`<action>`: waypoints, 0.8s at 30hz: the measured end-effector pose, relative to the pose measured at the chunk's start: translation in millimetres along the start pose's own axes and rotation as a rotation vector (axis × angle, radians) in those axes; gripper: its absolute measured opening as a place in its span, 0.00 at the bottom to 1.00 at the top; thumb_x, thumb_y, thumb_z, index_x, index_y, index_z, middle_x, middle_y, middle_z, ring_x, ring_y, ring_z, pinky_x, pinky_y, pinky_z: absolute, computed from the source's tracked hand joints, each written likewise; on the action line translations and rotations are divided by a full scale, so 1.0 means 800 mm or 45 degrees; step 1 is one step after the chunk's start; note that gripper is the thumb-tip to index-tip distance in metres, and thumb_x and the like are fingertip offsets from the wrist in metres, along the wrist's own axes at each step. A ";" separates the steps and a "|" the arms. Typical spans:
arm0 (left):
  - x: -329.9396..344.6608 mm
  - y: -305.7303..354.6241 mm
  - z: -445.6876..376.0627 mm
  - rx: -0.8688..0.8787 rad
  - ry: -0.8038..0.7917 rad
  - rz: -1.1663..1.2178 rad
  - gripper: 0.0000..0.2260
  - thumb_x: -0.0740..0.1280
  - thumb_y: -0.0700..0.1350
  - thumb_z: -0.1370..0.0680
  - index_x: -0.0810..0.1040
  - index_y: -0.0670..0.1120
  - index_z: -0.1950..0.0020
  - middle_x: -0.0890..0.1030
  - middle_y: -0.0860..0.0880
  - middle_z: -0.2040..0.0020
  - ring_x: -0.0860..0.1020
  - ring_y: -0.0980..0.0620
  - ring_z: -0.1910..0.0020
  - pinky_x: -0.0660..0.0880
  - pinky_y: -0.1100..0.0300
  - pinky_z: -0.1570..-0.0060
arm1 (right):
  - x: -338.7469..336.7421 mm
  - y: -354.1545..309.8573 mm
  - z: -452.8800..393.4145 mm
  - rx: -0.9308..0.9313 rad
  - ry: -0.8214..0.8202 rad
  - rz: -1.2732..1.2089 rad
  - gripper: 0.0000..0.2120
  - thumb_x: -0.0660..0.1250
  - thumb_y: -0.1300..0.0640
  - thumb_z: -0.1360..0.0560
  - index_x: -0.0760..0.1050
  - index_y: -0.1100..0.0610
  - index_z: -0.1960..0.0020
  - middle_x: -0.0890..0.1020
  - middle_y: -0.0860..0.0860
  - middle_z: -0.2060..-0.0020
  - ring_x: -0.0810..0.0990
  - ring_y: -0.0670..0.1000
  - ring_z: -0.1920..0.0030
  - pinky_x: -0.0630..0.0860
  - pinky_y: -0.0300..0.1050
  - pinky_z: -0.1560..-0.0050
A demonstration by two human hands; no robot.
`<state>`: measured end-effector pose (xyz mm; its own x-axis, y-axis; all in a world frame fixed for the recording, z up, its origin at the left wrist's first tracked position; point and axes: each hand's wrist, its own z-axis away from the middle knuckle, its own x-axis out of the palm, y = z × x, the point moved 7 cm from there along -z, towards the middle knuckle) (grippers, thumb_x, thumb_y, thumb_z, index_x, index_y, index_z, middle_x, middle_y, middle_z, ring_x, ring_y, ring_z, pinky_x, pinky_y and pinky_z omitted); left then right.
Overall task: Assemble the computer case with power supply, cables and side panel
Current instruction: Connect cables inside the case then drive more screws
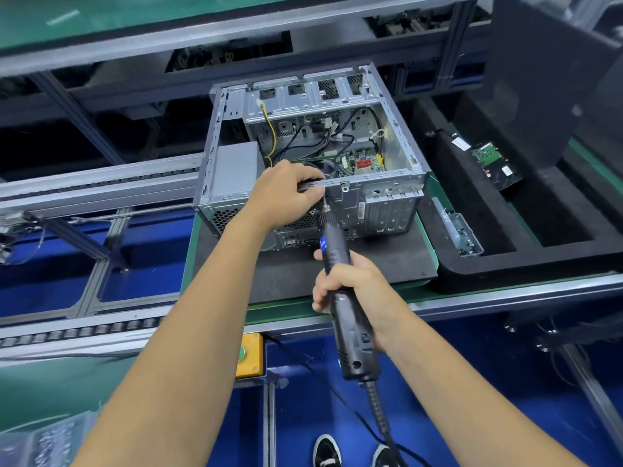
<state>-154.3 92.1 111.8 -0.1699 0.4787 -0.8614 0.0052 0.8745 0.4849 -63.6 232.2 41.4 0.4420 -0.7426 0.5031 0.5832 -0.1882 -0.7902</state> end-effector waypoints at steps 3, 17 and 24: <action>-0.002 -0.002 0.000 -0.044 0.033 0.044 0.10 0.64 0.49 0.22 0.81 0.50 0.44 0.80 0.53 0.59 0.75 0.52 0.55 0.64 0.61 0.59 | -0.001 -0.002 0.006 0.031 -0.038 0.031 0.22 0.69 0.63 0.36 0.71 0.62 0.42 0.74 0.54 0.72 0.74 0.51 0.72 0.75 0.45 0.69; 0.000 -0.002 -0.007 -0.189 -0.126 0.242 0.18 0.62 0.45 0.21 0.68 0.37 0.66 0.61 0.44 0.69 0.58 0.49 0.68 0.57 0.56 0.65 | -0.001 -0.087 -0.011 -0.083 -0.037 0.154 0.19 0.66 0.63 0.35 0.69 0.59 0.45 0.76 0.56 0.71 0.74 0.54 0.74 0.73 0.43 0.73; -0.003 0.001 -0.012 -0.151 -0.179 0.288 0.18 0.63 0.41 0.22 0.63 0.36 0.69 0.58 0.46 0.71 0.56 0.52 0.72 0.57 0.63 0.73 | -0.009 -0.096 -0.029 -0.075 -0.004 0.224 0.14 0.64 0.67 0.30 0.69 0.59 0.45 0.75 0.55 0.72 0.73 0.53 0.75 0.72 0.43 0.73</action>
<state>-163.4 91.1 115.5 -0.0393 0.6739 -0.7377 -0.0896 0.7330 0.6743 -127.6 236.8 90.5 0.5357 -0.7655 0.3566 0.4559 -0.0934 -0.8851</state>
